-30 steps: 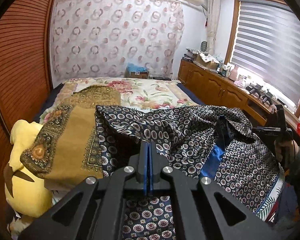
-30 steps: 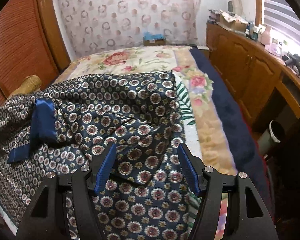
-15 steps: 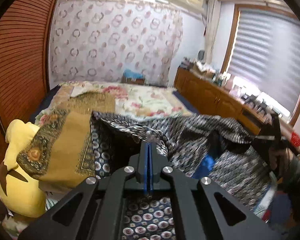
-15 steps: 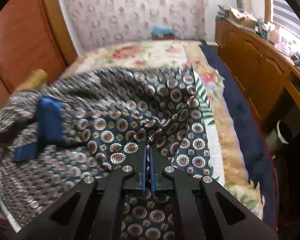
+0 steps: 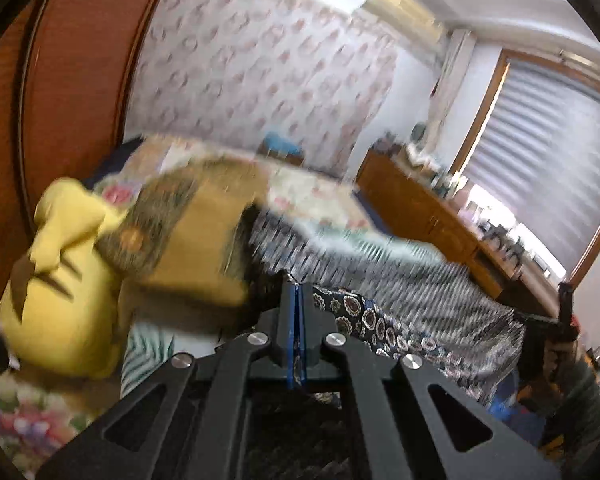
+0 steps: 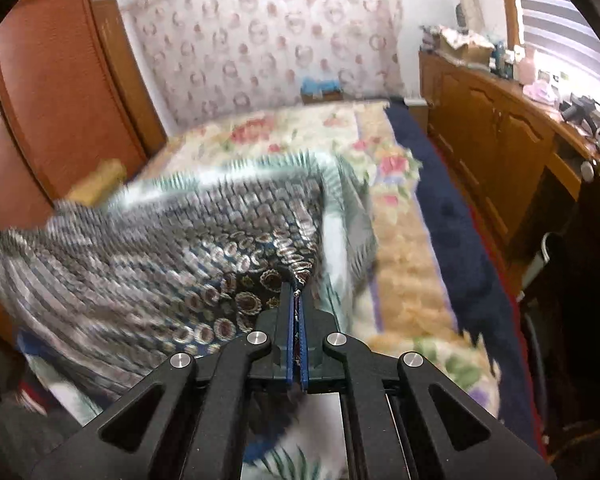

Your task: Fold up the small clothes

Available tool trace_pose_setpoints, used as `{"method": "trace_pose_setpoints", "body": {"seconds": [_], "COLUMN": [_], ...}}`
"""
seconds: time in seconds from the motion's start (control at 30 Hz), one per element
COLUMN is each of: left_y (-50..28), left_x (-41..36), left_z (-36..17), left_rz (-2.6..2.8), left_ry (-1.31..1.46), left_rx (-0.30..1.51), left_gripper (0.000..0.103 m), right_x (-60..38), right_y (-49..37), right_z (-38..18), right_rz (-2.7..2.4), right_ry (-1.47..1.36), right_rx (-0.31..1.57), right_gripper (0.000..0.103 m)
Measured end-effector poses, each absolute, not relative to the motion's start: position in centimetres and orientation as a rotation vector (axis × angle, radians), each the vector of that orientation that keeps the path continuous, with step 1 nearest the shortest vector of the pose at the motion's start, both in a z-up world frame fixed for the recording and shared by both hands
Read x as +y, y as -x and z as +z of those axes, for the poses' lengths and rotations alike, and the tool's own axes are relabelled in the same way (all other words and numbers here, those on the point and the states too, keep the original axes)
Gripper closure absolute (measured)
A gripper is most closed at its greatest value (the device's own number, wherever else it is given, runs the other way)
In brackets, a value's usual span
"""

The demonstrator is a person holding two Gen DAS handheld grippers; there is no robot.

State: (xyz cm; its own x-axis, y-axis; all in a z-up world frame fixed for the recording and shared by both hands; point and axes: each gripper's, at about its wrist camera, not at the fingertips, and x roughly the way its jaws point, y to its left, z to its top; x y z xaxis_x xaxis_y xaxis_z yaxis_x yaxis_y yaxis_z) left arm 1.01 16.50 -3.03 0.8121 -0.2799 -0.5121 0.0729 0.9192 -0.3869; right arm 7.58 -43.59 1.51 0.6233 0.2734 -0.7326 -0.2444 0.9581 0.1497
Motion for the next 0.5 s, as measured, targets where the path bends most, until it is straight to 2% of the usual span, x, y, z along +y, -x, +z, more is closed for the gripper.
{"method": "trace_pose_setpoints", "body": {"seconds": [0.17, 0.27, 0.37, 0.43, 0.5], "left_y": [-0.6, 0.0, 0.8, 1.4, 1.7], "left_x": [15.6, 15.0, 14.9, 14.9, 15.0], "left_z": [-6.0, -6.5, -6.7, -6.5, -6.2], "left_rz": [-0.143, -0.123, -0.113, -0.089, -0.072], "left_ry": [0.295, 0.261, 0.241, 0.222, 0.198], "left_rx": [0.677, 0.704, 0.708, 0.697, 0.687], "left_gripper": [0.102, 0.098, 0.089, 0.084, 0.083], "right_x": [-43.1, -42.5, -42.1, -41.9, -41.9], "right_y": [-6.8, -6.5, -6.9, -6.9, -6.9], "right_z": [-1.5, -1.7, -1.3, -0.7, -0.2], "right_rz": [0.278, 0.274, 0.259, 0.228, 0.230], "right_ry": [-0.005, 0.019, 0.060, 0.084, 0.077], "right_rx": [0.917, 0.913, 0.907, 0.889, 0.863], "right_gripper": [0.102, 0.101, 0.088, 0.053, 0.048]}}
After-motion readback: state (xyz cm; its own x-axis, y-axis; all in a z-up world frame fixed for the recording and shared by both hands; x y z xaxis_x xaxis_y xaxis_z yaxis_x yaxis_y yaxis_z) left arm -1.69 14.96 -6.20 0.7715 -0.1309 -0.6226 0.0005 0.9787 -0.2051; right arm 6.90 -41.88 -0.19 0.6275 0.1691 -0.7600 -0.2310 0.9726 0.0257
